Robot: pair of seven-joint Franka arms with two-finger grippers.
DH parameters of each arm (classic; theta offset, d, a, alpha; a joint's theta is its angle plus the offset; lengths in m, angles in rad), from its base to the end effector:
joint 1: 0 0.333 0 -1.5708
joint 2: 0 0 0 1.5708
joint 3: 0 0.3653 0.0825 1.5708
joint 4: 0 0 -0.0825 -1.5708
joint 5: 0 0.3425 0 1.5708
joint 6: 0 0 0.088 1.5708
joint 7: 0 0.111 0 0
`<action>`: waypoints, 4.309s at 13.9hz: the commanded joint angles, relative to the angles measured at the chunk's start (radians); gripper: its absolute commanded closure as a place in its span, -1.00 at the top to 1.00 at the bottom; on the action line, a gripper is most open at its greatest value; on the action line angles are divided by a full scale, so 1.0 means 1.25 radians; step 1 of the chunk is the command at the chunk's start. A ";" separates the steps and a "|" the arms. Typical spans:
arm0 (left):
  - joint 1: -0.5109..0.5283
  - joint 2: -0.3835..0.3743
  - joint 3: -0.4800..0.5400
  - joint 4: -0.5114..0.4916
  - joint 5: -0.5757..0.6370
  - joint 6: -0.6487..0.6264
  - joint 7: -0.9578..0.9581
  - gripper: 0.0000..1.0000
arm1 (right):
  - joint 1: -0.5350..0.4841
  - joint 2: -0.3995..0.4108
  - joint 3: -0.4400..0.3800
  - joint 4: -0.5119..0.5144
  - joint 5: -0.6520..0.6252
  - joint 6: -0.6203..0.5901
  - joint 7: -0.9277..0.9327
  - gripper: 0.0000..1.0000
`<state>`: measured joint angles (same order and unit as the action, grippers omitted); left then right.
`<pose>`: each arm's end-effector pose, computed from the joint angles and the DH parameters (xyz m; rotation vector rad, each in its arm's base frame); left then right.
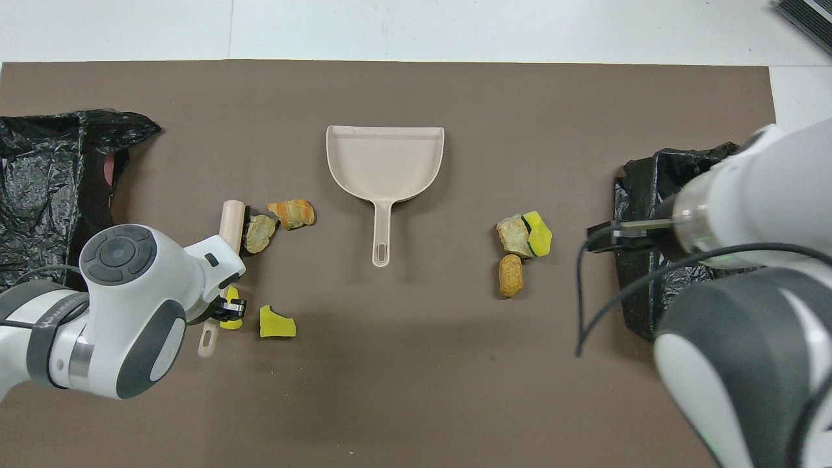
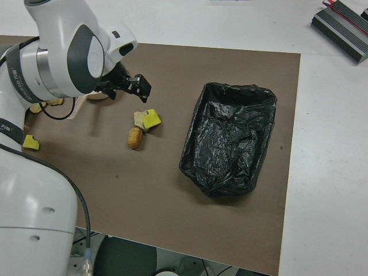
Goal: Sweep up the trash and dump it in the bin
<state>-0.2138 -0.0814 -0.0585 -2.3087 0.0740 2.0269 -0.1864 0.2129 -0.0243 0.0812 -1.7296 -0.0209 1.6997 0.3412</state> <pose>0.4234 -0.1140 0.4339 -3.0121 0.1878 0.2725 0.4899 0.1468 0.6245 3.1175 -0.0692 0.0026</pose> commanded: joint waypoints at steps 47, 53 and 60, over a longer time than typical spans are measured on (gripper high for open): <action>-0.179 -0.085 -0.075 -0.118 -0.351 0.085 -1.084 -1.00 | 0.243 0.165 -0.001 -0.136 -0.040 0.188 -0.825 -1.00; -0.060 0.039 -0.069 0.037 -0.332 0.127 -0.914 -1.00 | 0.260 0.197 0.001 -0.125 -0.024 0.229 -0.678 -1.00; 0.005 0.050 -0.061 0.079 -0.246 -0.022 -0.366 -1.00 | 0.280 0.196 0.001 -0.125 -0.004 0.233 -0.596 -1.00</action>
<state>-0.2539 -0.0139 -0.1346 -2.2288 -0.2663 2.0745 -0.7710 0.5494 0.2191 0.0817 -1.8897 -0.0431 1.9834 -0.4537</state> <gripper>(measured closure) 0.736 0.687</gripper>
